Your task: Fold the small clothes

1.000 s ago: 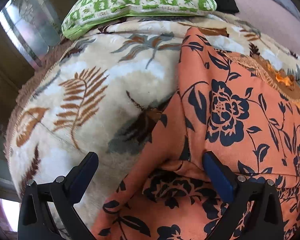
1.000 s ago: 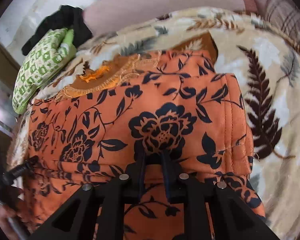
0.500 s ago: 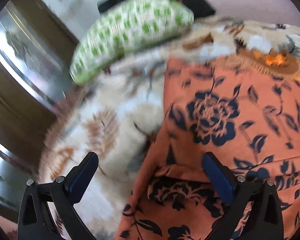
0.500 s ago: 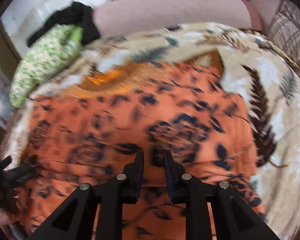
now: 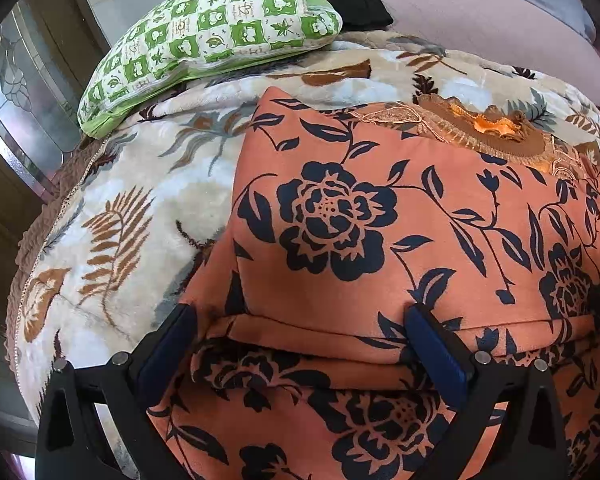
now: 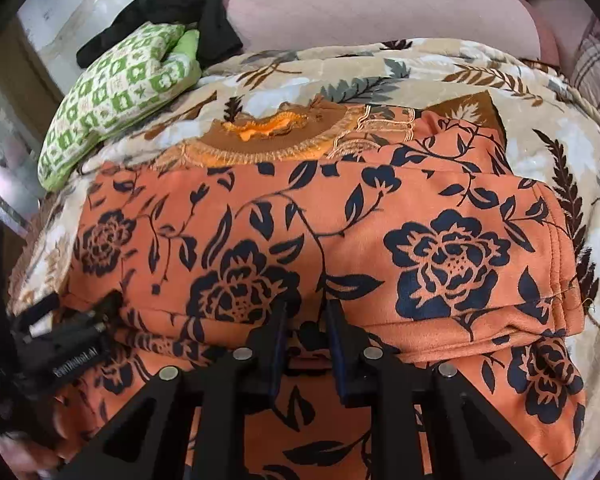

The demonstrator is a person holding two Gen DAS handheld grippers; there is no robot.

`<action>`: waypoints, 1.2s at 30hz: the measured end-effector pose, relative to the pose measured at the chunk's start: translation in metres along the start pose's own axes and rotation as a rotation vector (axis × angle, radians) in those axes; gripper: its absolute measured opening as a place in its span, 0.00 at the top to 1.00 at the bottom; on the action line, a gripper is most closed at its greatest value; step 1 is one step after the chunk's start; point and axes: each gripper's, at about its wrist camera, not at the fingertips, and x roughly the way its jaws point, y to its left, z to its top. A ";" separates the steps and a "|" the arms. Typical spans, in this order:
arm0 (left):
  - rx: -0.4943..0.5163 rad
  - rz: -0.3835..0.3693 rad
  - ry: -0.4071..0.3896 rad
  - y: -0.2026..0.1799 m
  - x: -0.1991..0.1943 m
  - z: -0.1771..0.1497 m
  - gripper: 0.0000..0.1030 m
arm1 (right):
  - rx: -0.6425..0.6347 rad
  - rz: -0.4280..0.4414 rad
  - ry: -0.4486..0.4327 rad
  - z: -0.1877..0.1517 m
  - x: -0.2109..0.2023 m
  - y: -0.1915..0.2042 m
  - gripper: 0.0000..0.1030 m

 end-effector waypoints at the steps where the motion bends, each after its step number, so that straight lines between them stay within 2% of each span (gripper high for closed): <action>1: 0.003 0.000 -0.002 0.000 0.001 -0.002 0.00 | 0.005 0.001 -0.009 0.004 -0.001 0.000 0.78; 4: 0.011 0.004 -0.006 -0.003 0.003 -0.003 0.00 | -0.004 -0.008 -0.029 0.014 0.000 0.005 0.78; 8: 0.000 -0.012 0.002 0.001 0.005 -0.002 0.00 | -0.007 -0.044 0.029 0.015 0.024 0.011 0.77; 12: -0.004 -0.028 -0.007 0.003 0.006 -0.004 0.00 | -0.088 -0.086 -0.041 0.003 0.021 0.021 0.77; 21: -0.002 -0.037 -0.063 0.004 0.005 -0.012 0.00 | -0.118 -0.081 -0.104 -0.020 0.009 0.018 0.77; 24: -0.004 -0.039 -0.064 0.004 0.004 -0.012 0.00 | -0.119 -0.061 -0.066 -0.011 0.011 0.017 0.77; 27: -0.010 -0.050 -0.021 0.007 0.004 -0.005 0.00 | -0.038 0.000 -0.050 -0.001 0.002 -0.001 0.76; 28: -0.009 -0.046 -0.009 0.008 0.003 -0.001 0.00 | -0.011 -0.011 -0.063 0.005 -0.002 -0.012 0.76; 31: -0.035 -0.017 -0.055 0.013 -0.006 0.003 0.00 | 0.052 -0.085 -0.097 0.024 -0.007 -0.049 0.77; 33: -0.063 0.010 -0.071 0.018 -0.008 0.007 0.00 | 0.105 -0.100 -0.093 0.032 -0.006 -0.073 0.77; 34: -0.073 0.010 -0.056 0.020 -0.006 0.008 0.00 | 0.139 -0.106 -0.085 0.037 -0.005 -0.087 0.77; 36: -0.082 0.009 0.029 0.022 0.012 0.006 0.00 | 0.188 -0.078 -0.083 0.046 0.000 -0.110 0.76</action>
